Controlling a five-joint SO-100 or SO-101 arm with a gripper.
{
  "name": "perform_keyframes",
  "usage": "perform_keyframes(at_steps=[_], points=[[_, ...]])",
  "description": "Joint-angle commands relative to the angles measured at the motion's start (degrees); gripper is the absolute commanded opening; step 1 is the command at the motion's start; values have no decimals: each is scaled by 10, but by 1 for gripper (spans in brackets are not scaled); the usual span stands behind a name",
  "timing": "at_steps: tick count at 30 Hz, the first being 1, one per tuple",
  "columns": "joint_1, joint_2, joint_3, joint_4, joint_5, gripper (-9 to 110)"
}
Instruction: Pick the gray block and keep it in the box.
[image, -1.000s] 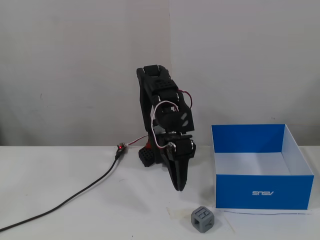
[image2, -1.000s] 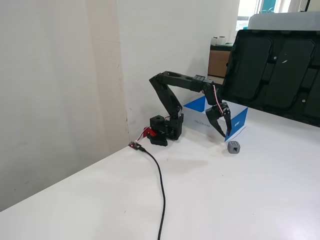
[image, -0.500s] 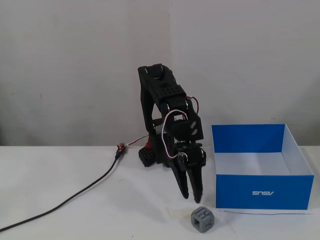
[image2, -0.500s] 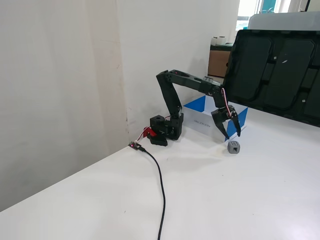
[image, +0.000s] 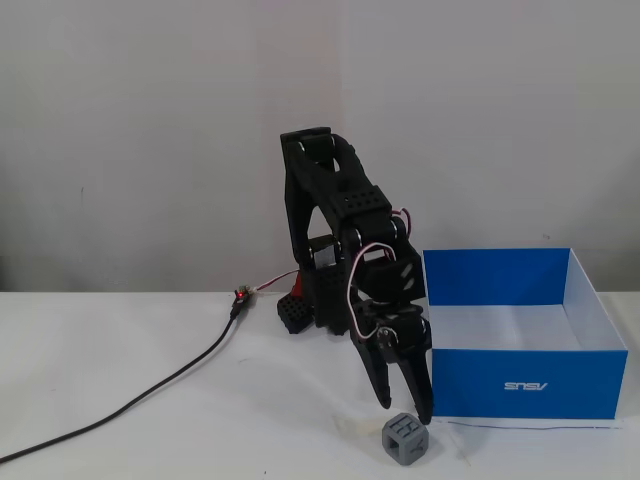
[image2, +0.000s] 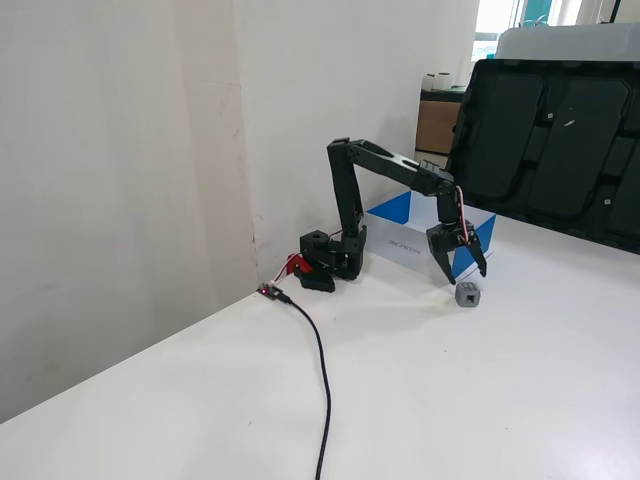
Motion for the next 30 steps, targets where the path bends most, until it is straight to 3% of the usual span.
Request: perform_keyframes(at_steps=[1,19,30], points=[[-4,-11,-52,2,-1,24],[2,-120,-93,-32,-4,23],[7,-142,-116,-33,-4,10]])
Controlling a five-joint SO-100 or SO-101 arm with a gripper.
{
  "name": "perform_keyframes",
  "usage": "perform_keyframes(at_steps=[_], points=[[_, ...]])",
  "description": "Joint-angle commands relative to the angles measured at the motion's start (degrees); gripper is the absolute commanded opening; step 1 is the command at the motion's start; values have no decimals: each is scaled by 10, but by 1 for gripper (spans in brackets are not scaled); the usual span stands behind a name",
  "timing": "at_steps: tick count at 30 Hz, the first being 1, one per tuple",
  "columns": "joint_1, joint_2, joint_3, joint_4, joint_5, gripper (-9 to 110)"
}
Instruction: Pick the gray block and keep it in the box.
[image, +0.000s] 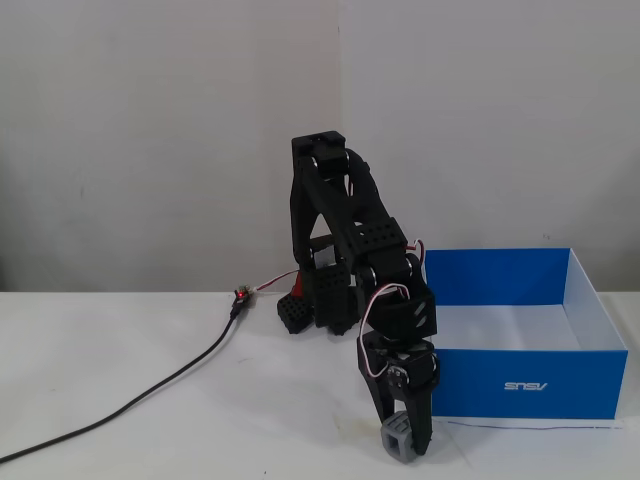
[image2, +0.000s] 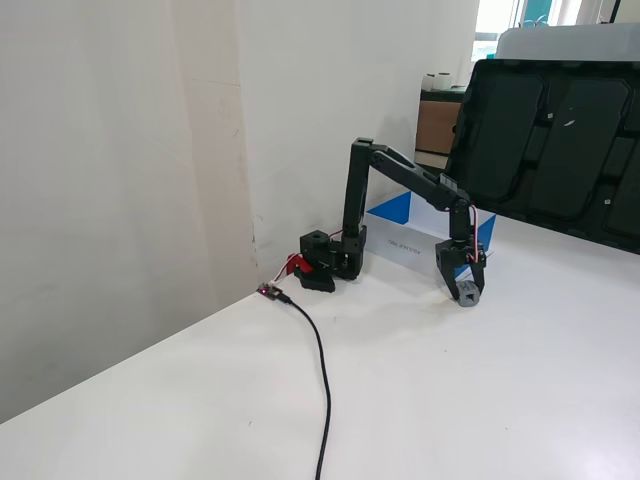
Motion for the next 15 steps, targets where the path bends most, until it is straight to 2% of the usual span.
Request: perform_keyframes(at_steps=[1,7,15], points=[[7,11,-42,-8,-4,9],[11,30,-78,18,-4,8],[-23,76,-236,163,24,7]])
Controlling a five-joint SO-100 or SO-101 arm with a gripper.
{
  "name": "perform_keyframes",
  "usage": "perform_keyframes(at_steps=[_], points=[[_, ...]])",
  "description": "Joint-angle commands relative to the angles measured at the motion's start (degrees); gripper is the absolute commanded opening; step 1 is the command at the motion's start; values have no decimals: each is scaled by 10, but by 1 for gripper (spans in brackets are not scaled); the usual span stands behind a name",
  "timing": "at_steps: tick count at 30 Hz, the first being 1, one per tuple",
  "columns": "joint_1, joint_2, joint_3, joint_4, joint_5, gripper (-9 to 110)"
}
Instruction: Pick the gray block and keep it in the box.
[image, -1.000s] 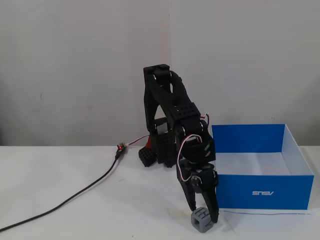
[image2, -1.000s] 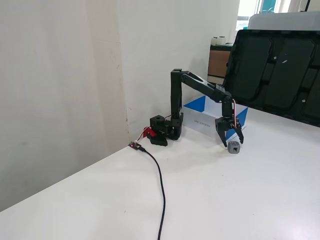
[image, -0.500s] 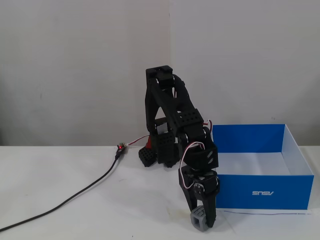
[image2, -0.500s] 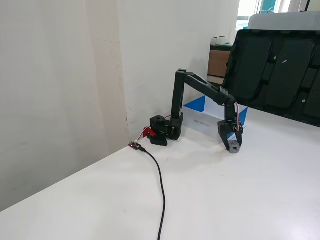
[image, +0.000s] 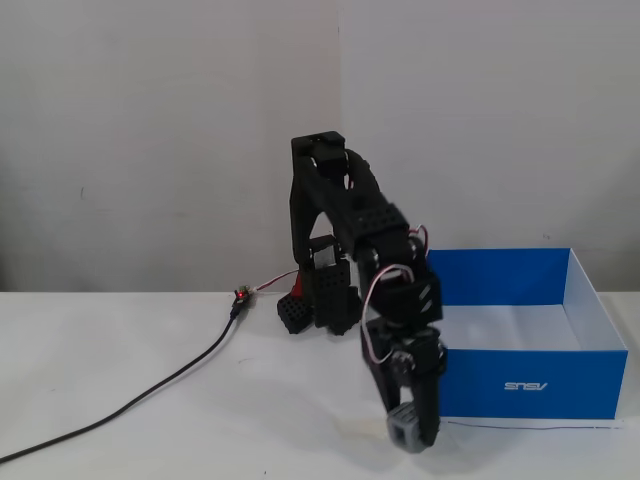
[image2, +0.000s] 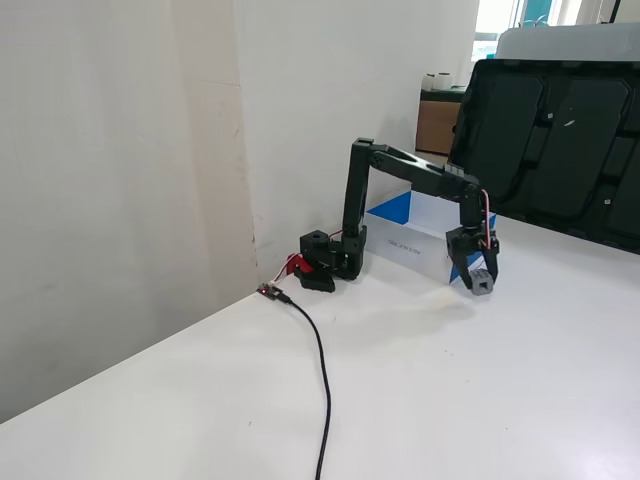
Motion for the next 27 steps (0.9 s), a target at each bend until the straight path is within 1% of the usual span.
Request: perform_keyframes(at_steps=[1,6,12,20,23,27], points=[[-28,83,-130,82,22,7],[-85,121,-216,178,50,7],[-174,163,-298,259,85,7],[-340,229,-243,274,122,7],[-397,222,-215,268,143,7],[-445,175,-203,258,157,7]])
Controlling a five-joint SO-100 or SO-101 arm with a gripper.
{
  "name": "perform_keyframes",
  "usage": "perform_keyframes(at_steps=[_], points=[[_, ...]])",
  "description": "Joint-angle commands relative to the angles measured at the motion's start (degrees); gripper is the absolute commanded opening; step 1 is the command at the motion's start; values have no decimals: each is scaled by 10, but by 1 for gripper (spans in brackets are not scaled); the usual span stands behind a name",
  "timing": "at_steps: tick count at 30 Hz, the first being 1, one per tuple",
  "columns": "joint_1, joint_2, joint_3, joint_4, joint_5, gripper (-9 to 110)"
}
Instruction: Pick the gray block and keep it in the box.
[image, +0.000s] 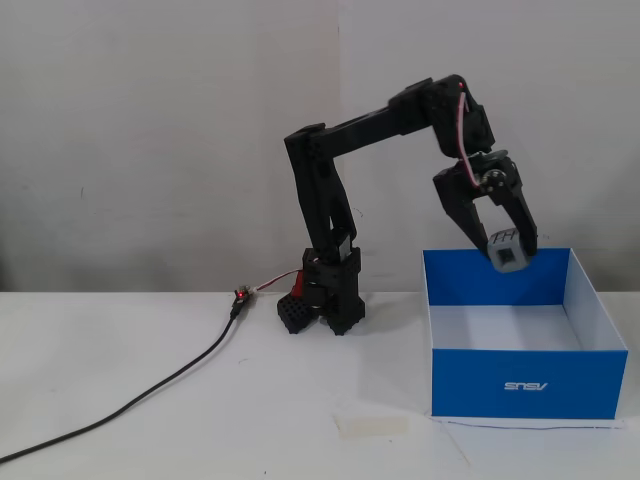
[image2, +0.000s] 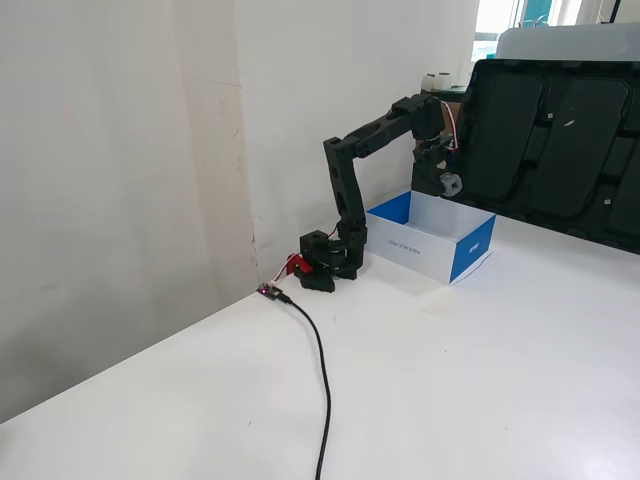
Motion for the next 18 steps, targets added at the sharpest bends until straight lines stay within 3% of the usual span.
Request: perform_keyframes(at_steps=[1,10,14,18], points=[[-46,-16,-5,-19,14,8],[-54,-97,-5,-52,14,25],[-51,-103,-6,-57,11,20],[-39,-89,-24,-51,6,6]])
